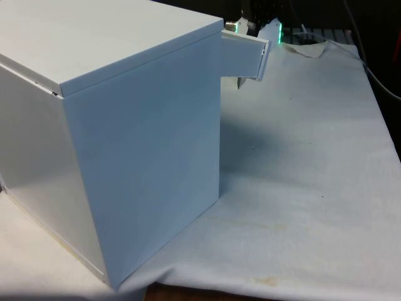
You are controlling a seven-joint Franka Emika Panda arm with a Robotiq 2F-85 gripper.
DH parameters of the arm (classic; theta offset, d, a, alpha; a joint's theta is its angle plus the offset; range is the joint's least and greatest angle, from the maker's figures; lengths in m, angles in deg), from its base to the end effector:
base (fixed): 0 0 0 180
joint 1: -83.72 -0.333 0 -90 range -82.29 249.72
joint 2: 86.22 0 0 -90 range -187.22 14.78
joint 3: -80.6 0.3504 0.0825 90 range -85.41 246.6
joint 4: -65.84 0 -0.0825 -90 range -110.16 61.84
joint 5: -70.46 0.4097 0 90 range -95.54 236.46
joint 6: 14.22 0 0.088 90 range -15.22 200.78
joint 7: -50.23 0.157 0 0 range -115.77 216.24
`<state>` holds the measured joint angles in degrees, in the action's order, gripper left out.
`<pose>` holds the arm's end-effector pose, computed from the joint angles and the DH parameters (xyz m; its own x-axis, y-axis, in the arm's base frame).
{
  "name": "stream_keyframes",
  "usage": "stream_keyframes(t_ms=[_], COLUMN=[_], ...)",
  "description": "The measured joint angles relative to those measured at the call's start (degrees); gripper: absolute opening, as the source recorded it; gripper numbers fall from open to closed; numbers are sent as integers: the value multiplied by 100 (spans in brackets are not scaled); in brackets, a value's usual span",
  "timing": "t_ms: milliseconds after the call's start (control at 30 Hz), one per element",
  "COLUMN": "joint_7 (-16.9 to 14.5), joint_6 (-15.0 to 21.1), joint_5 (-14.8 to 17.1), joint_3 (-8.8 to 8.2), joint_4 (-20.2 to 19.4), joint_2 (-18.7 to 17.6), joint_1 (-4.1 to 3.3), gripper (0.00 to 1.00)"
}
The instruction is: Open the drawer, then close it.
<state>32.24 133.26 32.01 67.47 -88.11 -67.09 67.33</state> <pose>0.4330 0.0242 0.3245 0.6167 0.7872 -0.0013 0.7228 -0.5656 0.3970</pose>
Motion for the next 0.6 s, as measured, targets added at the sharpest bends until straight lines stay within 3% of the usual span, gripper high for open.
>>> stream_keyframes(t_ms=[233,600], joint_7=[395,842], joint_6=[0,0], joint_5=[-584,-1249], joint_3=[-6,-34], joint_4=[6,29], joint_2=[6,6], joint_1=[0,17], gripper=[0,0])
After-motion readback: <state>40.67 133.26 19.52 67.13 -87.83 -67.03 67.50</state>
